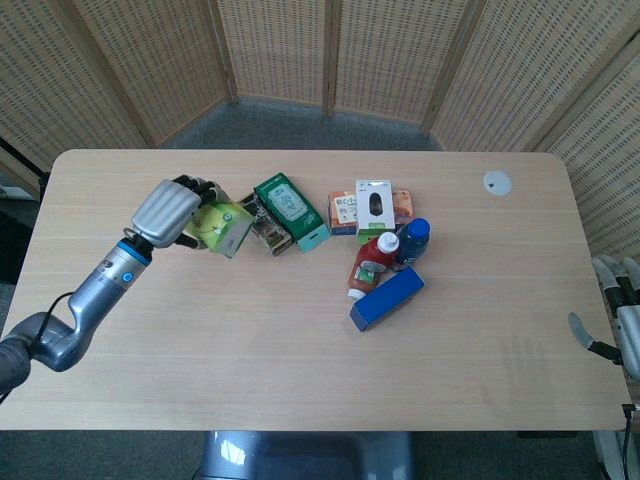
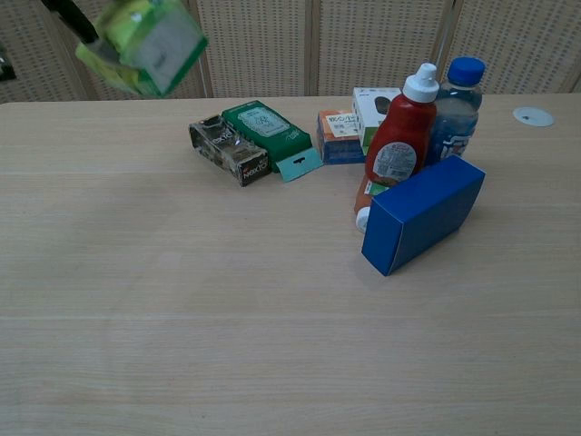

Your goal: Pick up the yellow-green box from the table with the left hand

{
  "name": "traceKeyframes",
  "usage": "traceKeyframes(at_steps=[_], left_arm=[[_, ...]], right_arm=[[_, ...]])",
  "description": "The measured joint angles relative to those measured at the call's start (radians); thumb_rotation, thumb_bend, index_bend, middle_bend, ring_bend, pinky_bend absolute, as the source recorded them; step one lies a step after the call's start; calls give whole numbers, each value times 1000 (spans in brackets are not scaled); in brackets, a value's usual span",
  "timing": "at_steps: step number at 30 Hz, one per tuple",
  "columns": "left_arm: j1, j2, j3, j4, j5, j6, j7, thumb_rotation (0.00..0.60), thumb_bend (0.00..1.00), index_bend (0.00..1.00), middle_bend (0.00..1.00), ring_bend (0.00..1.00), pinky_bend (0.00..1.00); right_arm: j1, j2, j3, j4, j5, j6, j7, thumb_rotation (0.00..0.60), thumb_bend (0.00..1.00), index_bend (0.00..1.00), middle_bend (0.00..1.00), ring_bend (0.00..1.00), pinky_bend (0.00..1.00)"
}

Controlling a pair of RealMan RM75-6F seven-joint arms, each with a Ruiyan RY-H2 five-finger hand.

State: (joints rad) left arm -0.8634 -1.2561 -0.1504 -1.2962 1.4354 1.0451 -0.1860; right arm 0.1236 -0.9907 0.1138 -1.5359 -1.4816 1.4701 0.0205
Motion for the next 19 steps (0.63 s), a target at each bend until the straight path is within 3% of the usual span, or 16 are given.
traceKeyframes(at_steps=[8, 19], left_arm=[[21, 158, -151, -182, -125, 55, 66, 600, 62, 845, 764, 766, 678], [5, 160, -184, -208, -155, 33, 95, 600, 59, 846, 767, 767, 678]], right_arm=[[-5, -23, -5, 12, -7, 14, 7, 37, 383, 0, 0, 0, 0], [-20, -21, -7, 36, 3, 22, 30, 41, 383, 0, 0, 0, 0]])
